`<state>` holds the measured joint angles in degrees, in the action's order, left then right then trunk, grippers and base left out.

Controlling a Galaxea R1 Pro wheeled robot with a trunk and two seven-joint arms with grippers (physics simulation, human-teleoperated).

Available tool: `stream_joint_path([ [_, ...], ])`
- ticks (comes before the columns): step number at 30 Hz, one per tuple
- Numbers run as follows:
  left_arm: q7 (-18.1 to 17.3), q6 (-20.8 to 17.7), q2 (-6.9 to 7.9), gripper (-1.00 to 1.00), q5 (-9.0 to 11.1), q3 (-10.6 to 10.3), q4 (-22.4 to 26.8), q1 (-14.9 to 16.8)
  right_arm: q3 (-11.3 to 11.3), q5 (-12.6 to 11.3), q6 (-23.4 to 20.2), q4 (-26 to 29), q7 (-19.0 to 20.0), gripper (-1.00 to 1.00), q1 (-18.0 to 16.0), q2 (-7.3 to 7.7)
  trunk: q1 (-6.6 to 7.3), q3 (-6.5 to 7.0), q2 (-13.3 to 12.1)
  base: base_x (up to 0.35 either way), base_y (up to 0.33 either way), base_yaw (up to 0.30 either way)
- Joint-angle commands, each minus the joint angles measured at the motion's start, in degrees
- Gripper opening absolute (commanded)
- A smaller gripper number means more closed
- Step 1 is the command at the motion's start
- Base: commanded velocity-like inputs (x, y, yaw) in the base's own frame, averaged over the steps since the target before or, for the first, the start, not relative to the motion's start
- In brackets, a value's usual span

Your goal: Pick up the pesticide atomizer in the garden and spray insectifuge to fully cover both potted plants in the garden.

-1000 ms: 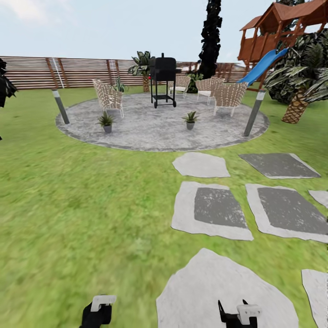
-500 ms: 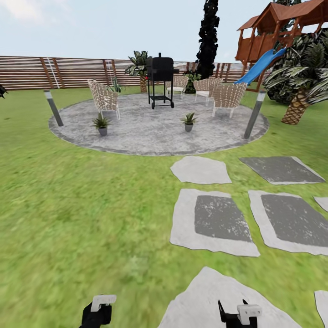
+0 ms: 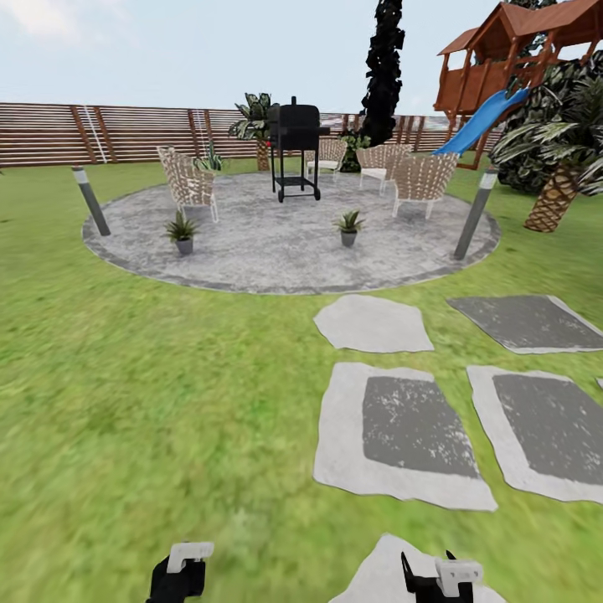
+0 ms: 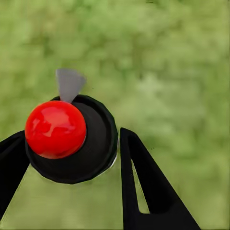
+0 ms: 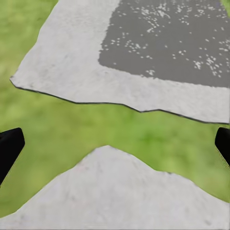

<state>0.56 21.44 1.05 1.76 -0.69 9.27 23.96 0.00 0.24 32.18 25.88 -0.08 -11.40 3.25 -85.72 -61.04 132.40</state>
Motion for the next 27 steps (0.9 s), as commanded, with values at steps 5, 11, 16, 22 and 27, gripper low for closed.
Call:
stream_joint_path([
  [5, 0.05, 0.18, 0.00, -1.00, 0.18, -0.10, -0.05, 0.03, 0.00, 0.03, 0.17, -0.04, -0.01, 1.00, -0.03, 0.01, -0.02, -0.05, 0.01, 0.339, 0.000, 0.000],
  [11, 0.05, 0.18, 0.00, -1.00, 0.18, -0.10, -0.05, 0.03, 0.00, 0.03, 0.17, -0.04, -0.01, 1.00, -0.03, 0.01, -0.02, -0.05, 0.01, 0.339, 0.000, 0.000],
  [16, 0.05, 0.18, 0.00, -1.00, 0.18, -0.10, -0.06, 0.03, 0.00, 0.03, 0.17, -0.04, -0.01, 1.00, -0.03, 0.01, -0.02, -0.05, 0.01, 0.339, 0.000, 0.000],
  [22, 0.05, 0.18, 0.00, -1.00, 0.18, -0.10, -0.05, 0.03, 0.00, 0.03, 0.17, -0.04, -0.01, 1.00, -0.03, 0.01, -0.02, -0.05, 0.01, 0.339, 0.000, 0.000],
  [27, 0.05, 0.18, 0.00, -1.00, 0.18, -0.10, -0.05, 0.03, 0.00, 0.03, 0.17, -0.04, -0.01, 1.00, -0.03, 0.01, -0.02, -0.05, 0.01, 0.339, 0.000, 0.000],
])
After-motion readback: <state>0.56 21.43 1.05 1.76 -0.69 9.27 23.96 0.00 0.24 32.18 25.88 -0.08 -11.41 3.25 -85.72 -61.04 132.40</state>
